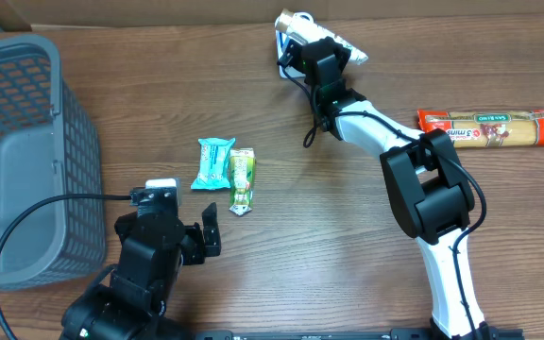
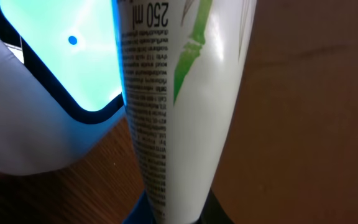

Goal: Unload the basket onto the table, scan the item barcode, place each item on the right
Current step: 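Hold the conditioner tube barcode against the scanner window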

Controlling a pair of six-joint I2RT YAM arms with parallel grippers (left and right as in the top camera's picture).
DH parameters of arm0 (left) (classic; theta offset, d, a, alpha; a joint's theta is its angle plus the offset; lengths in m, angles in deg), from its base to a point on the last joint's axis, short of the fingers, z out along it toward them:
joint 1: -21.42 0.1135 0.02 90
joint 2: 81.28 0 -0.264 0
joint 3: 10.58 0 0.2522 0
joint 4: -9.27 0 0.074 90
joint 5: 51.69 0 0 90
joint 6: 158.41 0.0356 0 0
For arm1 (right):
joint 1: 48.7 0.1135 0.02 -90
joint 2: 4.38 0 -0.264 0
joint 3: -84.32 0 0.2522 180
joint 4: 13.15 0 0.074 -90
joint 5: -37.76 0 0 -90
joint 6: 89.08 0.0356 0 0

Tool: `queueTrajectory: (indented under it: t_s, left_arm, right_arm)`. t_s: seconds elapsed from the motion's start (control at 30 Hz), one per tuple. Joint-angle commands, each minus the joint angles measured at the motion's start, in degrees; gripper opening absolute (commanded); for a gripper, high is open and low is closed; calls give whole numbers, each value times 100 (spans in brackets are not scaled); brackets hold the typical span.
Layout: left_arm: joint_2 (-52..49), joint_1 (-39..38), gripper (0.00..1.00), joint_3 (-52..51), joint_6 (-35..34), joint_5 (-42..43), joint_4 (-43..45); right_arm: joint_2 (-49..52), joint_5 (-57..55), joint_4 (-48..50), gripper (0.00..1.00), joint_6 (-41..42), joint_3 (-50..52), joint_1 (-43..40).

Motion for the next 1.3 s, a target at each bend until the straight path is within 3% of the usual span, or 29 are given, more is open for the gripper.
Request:
queueTrajectory:
  t_s: [0.0,0.93,1.07,1.17,1.27]
  left_arm:
    - [-9,-37,100,-35,-81,-76,24]
    - [-9,-37,99,-35,-81,-76,24]
    - [-9,-37,99,-35,-81,-76,24]
    - [-9,-37,100,-35,-81,-76,24]
    - [-9,-37,99,-35,-81,-76,24]
  right_arm:
    - [-68,-157,234,4,39,-212,-31]
    - [455,-111,1165,4,-280,-212,-107]
    - [409,-535,1746,4,-280,-212,-44]
    - [79,-540,1110,4,-118,-212,-31]
    - [-518,-533,85,4,752,-212,-42]
